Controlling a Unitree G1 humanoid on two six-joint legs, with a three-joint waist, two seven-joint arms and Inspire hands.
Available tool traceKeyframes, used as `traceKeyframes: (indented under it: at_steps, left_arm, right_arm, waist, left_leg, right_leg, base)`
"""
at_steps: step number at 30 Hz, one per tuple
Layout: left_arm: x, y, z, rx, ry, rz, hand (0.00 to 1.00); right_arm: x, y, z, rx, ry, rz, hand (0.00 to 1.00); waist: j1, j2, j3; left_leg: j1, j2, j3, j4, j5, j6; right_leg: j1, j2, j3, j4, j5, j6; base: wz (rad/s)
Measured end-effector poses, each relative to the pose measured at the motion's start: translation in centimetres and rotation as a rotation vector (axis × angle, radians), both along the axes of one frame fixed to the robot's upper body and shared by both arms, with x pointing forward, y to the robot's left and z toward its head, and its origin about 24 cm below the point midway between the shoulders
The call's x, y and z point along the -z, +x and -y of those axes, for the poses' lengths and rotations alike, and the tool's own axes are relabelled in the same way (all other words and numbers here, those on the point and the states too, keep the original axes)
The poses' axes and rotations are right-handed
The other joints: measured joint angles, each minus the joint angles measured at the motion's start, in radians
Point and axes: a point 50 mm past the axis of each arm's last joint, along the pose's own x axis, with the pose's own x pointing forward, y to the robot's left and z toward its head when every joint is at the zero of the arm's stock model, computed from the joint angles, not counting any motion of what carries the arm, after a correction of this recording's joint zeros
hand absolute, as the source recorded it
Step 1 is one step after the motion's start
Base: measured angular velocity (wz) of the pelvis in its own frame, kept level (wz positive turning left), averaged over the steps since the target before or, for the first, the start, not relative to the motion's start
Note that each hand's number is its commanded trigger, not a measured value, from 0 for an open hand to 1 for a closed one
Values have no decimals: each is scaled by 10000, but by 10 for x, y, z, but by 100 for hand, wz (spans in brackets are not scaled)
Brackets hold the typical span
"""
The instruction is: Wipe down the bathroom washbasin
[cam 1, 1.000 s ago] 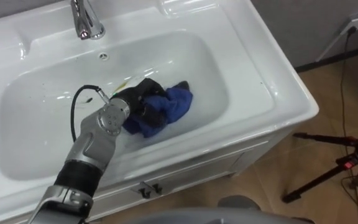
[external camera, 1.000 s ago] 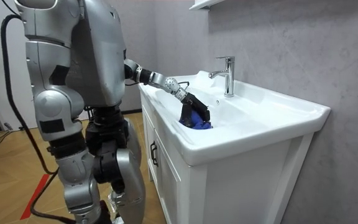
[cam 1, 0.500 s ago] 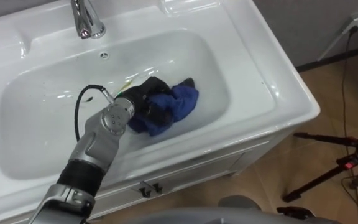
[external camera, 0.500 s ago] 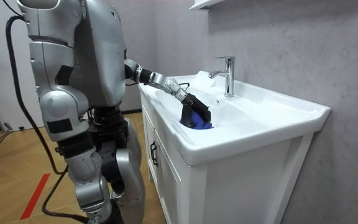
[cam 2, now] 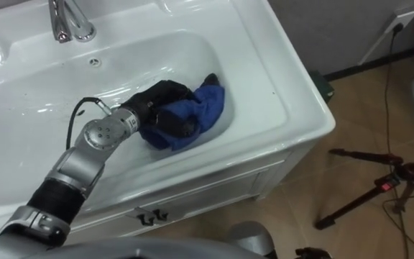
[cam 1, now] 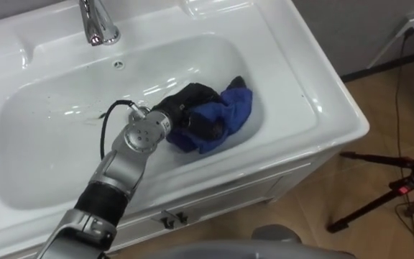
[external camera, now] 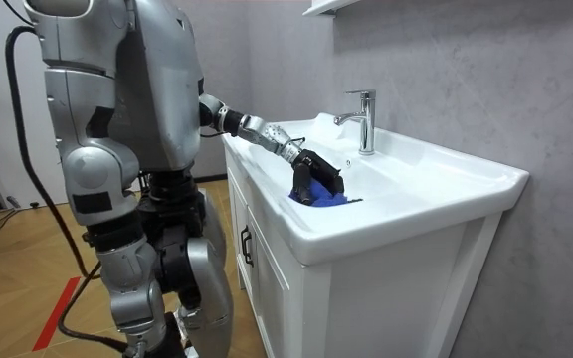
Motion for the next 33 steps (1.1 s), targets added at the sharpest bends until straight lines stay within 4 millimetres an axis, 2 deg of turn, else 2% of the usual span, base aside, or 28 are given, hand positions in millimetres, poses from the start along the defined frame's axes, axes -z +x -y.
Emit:
traceKeyframes:
  at_steps: [6,14,21,23,26,30,33]
  left_arm:
    - [-1,0,3,-204,-702,-136,100]
    - [-4,1,5,-314,-736,162,100]
    - [-8,3,7,-8,632,1257,100]
    - [-6,4,1,-196,1140,1485,100]
    - [-1,4,-4,-405,1782,1643,100]
    - [14,3,-27,-1338,2499,1315,100]
    - [24,1,-50,-2161,2953,935,100]
  right_arm:
    - [0,4,-2,-161,40,132,0]
    - [0,5,-2,144,87,265,0]
    - [0,-4,-1,292,223,-76,0]
    - [1,-8,-2,331,362,-179,0]
    - [1,-14,-2,475,389,-363,0]
    - [0,-24,0,606,289,-641,0]
    - [0,-29,0,673,297,-643,0]
  waist:
    - [10,3,6]
    - [28,-1,11]
    - [80,-52,73]
    - [195,-152,137]
    - [307,-219,172]
    - [368,-256,141]
    - [557,-258,22]
  left_leg:
    - [-17,-2,0,3,0,0]
    - [-52,-9,-5,-39,0,0]
    - [-7,-7,111,-41,0,0]
    - [107,-13,139,-50,0,0]
    - [153,5,221,-59,0,0]
    - [178,16,297,-46,0,0]
    - [214,115,535,22,-3,-2]
  right_leg:
    - [-59,2,49,23,-1,1]
    - [-96,11,79,11,6,-2]
    - [-124,11,182,61,-7,4]
    - [-148,8,327,202,-42,-5]
    - [-150,34,398,202,-45,-12]
    - [-210,46,527,281,-48,-19]
    - [-299,117,705,341,-31,-75]
  base:
    - [-1]
    - [0]
    - [-4]
    - [-19]
    - [-11]
    - [-8]
    - [-23]
